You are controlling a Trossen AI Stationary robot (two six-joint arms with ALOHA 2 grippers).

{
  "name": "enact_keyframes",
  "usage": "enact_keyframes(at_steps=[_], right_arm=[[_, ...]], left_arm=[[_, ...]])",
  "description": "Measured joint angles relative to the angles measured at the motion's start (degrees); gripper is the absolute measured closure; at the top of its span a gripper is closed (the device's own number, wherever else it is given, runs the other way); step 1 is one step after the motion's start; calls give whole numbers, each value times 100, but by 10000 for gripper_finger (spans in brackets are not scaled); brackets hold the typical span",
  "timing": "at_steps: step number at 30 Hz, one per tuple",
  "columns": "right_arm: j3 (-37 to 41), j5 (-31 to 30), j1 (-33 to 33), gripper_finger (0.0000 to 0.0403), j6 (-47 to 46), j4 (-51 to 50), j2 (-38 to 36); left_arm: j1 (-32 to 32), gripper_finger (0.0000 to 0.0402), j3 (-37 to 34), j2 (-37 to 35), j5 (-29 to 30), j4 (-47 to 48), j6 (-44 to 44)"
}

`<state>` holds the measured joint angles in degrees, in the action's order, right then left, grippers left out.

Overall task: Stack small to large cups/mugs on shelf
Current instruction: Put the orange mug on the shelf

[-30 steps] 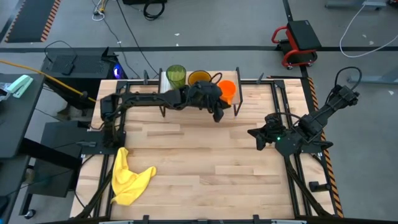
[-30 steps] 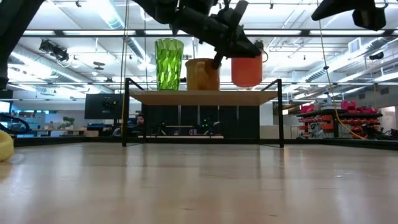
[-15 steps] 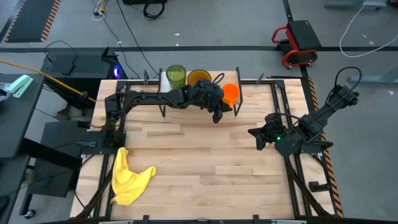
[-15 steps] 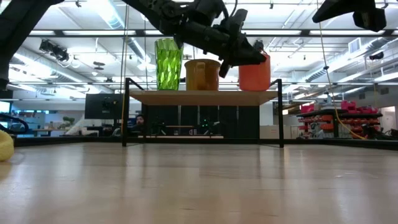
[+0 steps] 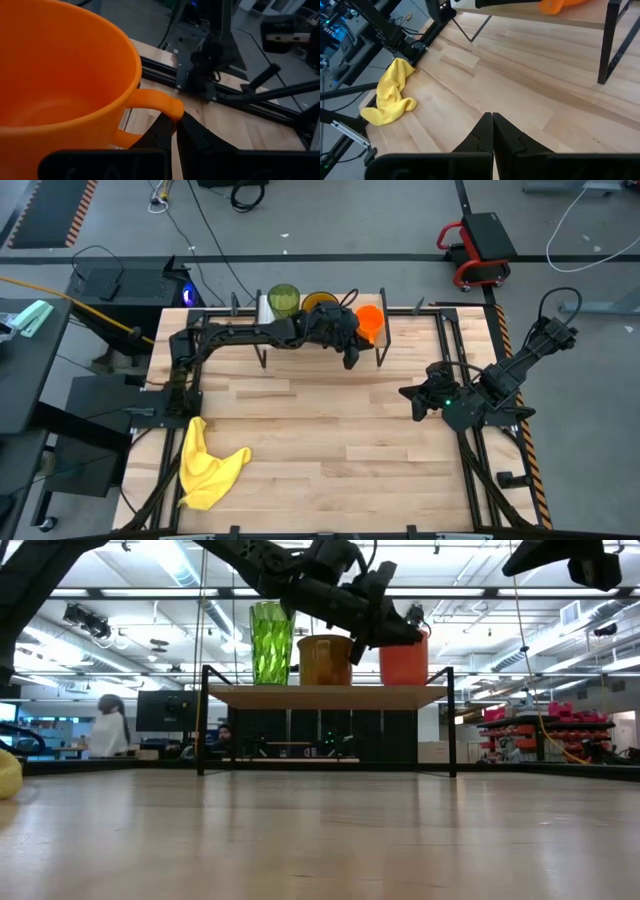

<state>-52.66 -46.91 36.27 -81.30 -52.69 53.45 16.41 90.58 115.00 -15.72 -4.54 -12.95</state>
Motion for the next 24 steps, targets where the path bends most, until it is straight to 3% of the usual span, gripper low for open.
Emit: enact_keyframes(at_steps=[15,24], right_arm=[[0,0,0,398,28,0,0],[0,-1,0,398,28,1,11]], left_arm=[[29,384,14,-4,151,200,-104],[30,333,15,-4,154,242,-159]])
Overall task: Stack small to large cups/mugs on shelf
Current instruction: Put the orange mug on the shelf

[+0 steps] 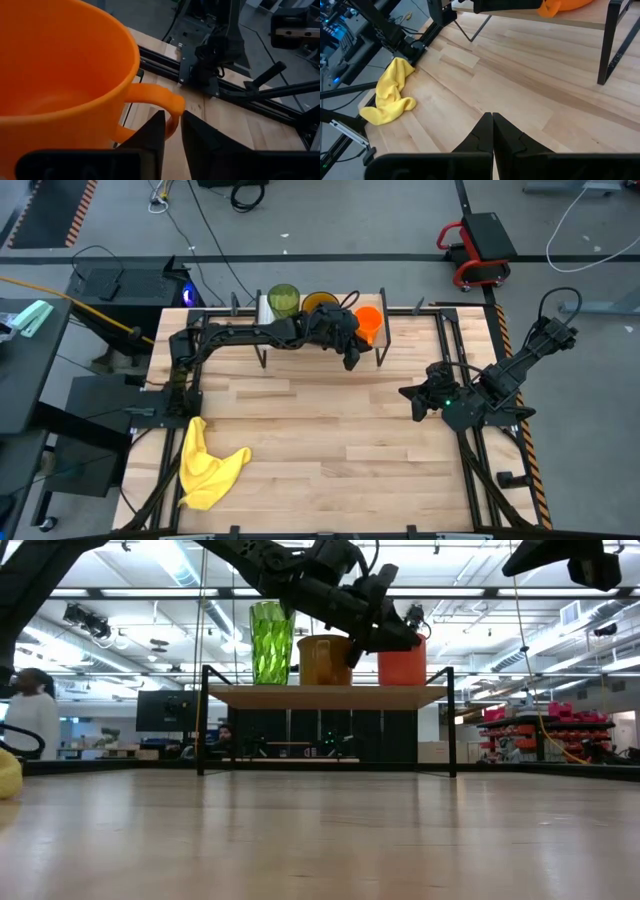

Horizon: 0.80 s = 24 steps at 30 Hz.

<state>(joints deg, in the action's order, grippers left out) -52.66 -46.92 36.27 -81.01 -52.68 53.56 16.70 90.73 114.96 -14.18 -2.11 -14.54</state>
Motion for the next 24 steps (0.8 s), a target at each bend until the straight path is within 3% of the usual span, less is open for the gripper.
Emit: enact_keyframes(at_steps=[19,24], right_arm=[[0,-1,0,381,2,1,0],[0,-1,0,381,10,-1,0]], left_arm=[[1,305,86,0,16,-45,-125],[-2,297,401,-1,4,547,-114]])
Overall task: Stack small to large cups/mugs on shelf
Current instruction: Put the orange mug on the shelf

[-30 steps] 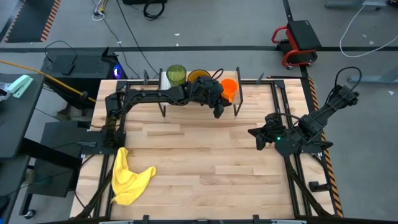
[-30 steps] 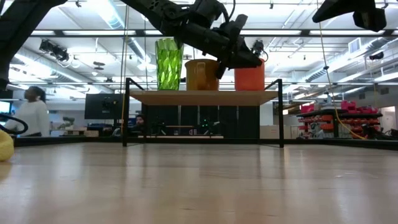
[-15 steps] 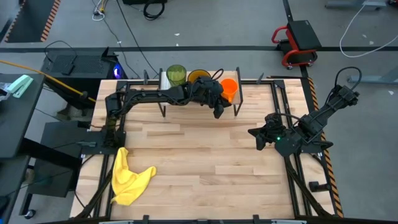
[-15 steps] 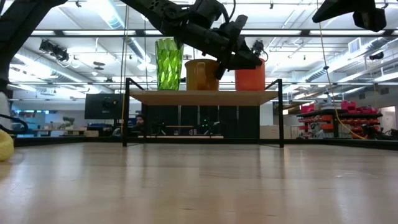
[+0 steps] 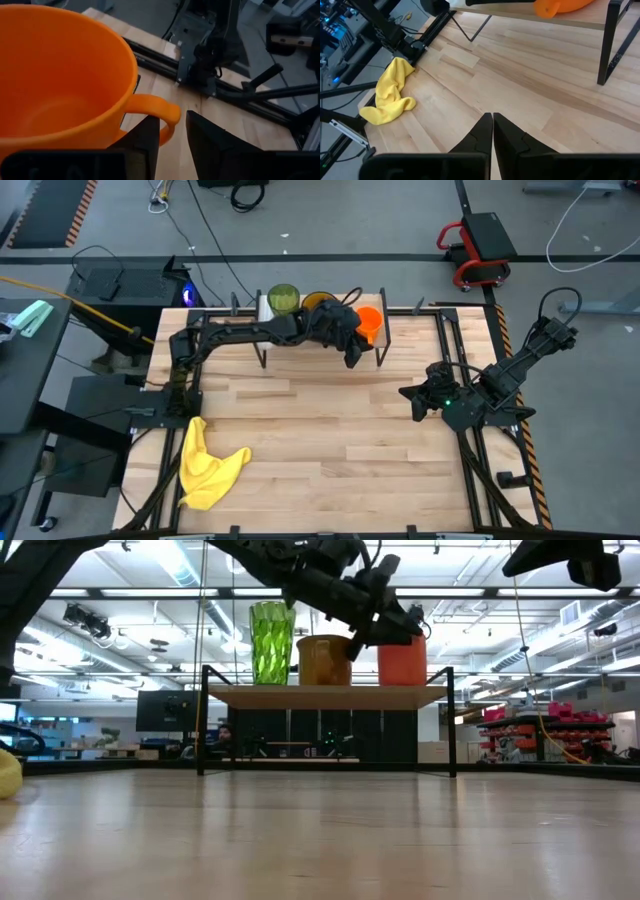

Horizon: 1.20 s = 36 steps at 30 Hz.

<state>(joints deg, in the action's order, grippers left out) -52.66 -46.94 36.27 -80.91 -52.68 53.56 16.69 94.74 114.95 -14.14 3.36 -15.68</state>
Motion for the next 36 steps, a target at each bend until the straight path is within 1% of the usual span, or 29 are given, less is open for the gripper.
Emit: enact_keyframes(at_steps=[5,8,19,24,28,36], right_arm=[[0,0,0,381,50,0,0],[1,0,-1,381,118,0,0],[2,-46,-2,381,126,2,0],[2,-65,-2,381,137,2,0],[2,-65,-2,381,137,3,0],[2,-74,-2,381,161,8,4]], left_arm=[[-47,298,363,-6,152,872,180],[-83,298,481,-10,231,1031,210],[-205,301,542,-10,270,1030,140],[-301,305,542,-10,516,1029,140],[-310,307,542,-43,588,1031,134],[-313,310,542,-312,796,1213,138]])
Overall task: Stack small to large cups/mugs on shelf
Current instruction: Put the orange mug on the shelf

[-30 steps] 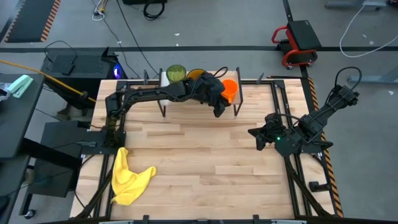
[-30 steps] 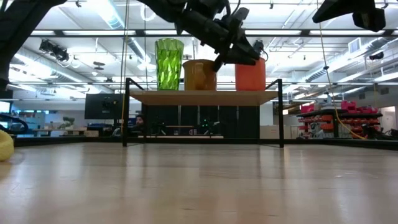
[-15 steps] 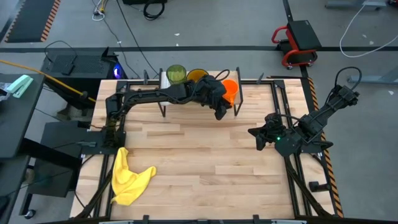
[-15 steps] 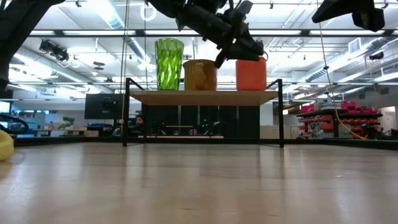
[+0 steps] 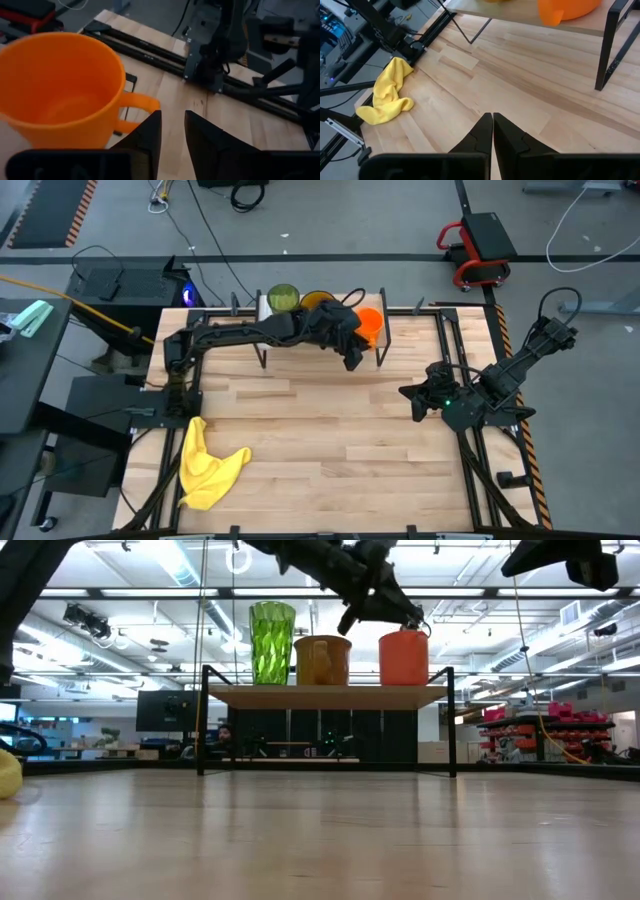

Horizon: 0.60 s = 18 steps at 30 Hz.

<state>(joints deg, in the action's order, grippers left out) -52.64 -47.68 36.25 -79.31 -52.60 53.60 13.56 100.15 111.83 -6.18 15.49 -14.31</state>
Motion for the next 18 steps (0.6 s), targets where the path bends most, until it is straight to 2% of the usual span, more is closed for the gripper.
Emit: enact_keyframes(at_steps=[10,14,18], right_arm=[[2,-221,-110,381,108,4,0],[2,-148,-461,381,214,7,-2],[2,94,-1086,381,774,84,-3]], left_arm=[[-251,314,3,-571,171,686,-90],[-456,323,-1,-807,407,1263,-185],[-682,332,-1,-1044,955,1774,-327]])
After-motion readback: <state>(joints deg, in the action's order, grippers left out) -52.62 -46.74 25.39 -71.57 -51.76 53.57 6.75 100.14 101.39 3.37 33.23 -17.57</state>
